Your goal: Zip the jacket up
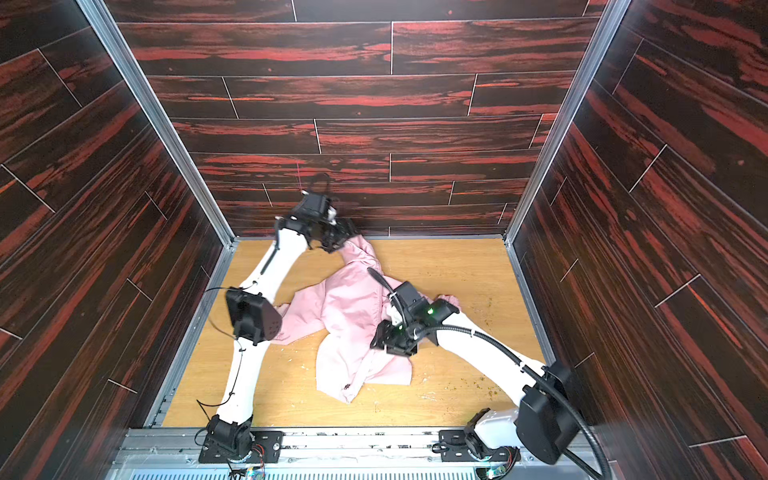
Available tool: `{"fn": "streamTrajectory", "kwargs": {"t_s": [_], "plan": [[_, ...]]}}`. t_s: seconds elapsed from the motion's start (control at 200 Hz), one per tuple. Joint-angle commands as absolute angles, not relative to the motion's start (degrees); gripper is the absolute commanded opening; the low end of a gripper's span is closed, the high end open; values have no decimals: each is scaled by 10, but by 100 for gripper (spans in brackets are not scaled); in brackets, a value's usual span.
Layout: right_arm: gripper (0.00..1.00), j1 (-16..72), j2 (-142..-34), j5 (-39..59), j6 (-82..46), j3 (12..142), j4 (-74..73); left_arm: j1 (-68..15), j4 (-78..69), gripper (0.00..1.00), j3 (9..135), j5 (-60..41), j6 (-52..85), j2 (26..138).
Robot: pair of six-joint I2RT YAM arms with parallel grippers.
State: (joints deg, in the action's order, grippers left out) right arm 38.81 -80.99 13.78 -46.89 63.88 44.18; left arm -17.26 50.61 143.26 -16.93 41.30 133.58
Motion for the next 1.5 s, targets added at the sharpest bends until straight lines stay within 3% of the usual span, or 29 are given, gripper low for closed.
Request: {"fn": "streamTrajectory", "kwargs": {"t_s": [0.0, 0.341, 0.696, 0.847, 0.967, 1.052, 1.097, 1.498], "plan": [[55, 350, -869, 64, -468, 686, 488, -177, 571, 79, 1330, -130, 336, 1243], [52, 299, -1065, 14, -402, 884, 535, -179, 476, 81, 988, -158, 348, 1131], [58, 277, -1235, 1, -362, 1020, 575, -178, 450, 80, 932, -153, 350, 1161], [50, 274, -1272, 17, -355, 1049, 576, -177, 408, 66, 913, -187, 369, 1177], [28, 269, -1273, 24, -355, 1051, 569, -174, 373, 36, 899, -211, 392, 1185], [4, 258, -1257, 30, -359, 1037, 562, -167, 370, 9, 895, -203, 401, 1178], [0, 251, -1244, 34, -362, 1025, 555, -162, 369, 0, 892, -193, 404, 1166], [0, 140, -1057, 72, -375, 846, 476, -95, 401, 0, 858, -148, 391, 1085]]}}
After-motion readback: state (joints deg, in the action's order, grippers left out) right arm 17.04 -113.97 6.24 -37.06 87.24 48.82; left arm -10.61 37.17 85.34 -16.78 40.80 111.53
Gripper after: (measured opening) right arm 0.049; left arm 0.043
